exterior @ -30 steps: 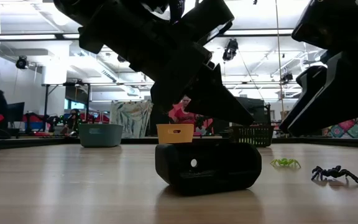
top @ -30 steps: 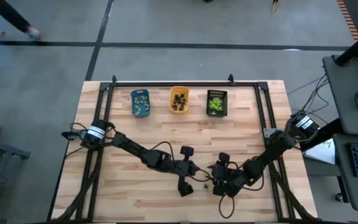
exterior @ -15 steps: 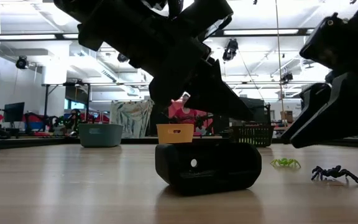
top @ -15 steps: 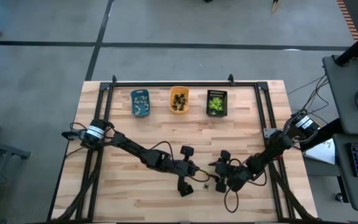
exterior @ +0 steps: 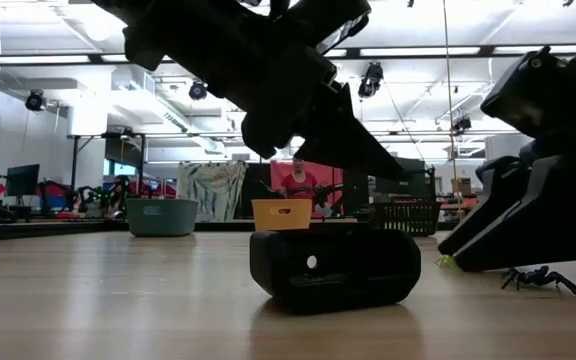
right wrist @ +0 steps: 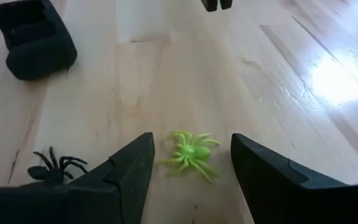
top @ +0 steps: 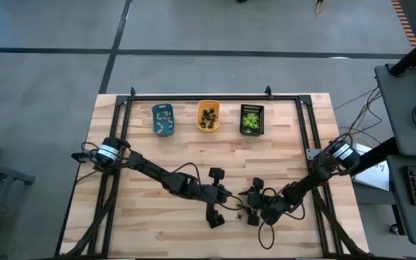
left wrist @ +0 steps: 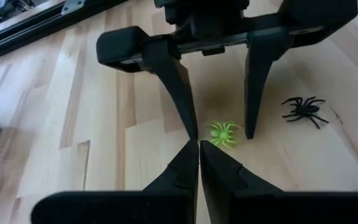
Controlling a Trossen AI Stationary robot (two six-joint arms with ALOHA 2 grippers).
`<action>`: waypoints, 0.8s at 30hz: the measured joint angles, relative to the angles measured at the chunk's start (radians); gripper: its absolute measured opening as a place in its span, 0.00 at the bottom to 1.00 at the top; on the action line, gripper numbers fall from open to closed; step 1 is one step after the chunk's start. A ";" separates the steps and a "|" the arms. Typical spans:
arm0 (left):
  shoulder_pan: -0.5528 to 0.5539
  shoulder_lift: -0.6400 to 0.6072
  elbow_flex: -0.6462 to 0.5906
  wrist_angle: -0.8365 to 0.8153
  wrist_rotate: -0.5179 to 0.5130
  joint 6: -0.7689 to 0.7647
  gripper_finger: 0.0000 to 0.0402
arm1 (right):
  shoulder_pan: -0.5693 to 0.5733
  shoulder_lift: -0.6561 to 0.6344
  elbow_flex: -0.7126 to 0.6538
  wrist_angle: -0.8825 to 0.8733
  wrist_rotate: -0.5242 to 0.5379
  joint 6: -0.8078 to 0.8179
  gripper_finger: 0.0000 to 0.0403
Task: Sort Halloween decoration
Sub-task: Put the green spider toy into the black bin
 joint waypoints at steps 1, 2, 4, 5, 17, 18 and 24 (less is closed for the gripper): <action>0.000 0.000 0.000 -0.001 0.000 0.000 0.00 | 0.000 0.007 0.000 0.001 0.003 0.009 0.52; 0.000 0.000 0.000 -0.001 0.000 0.000 0.00 | 0.000 0.011 0.000 0.002 0.006 0.017 0.52; 0.000 0.000 0.000 0.000 -0.001 0.000 0.00 | 0.000 0.012 0.000 0.001 0.003 0.024 0.51; 0.000 0.000 0.000 0.000 -0.001 0.000 0.00 | 0.000 0.012 0.000 0.001 0.001 0.024 0.49; 0.000 -0.095 0.005 -0.053 -0.026 0.019 0.00 | -0.002 0.016 0.000 -0.007 -0.007 0.012 0.24; 0.000 -0.113 0.005 -0.065 -0.026 0.019 0.00 | -0.002 0.016 0.000 -0.007 -0.006 0.012 0.23; -0.004 -0.198 0.005 -0.086 -0.026 0.019 0.00 | -0.002 0.015 -0.001 -0.010 -0.003 0.012 0.16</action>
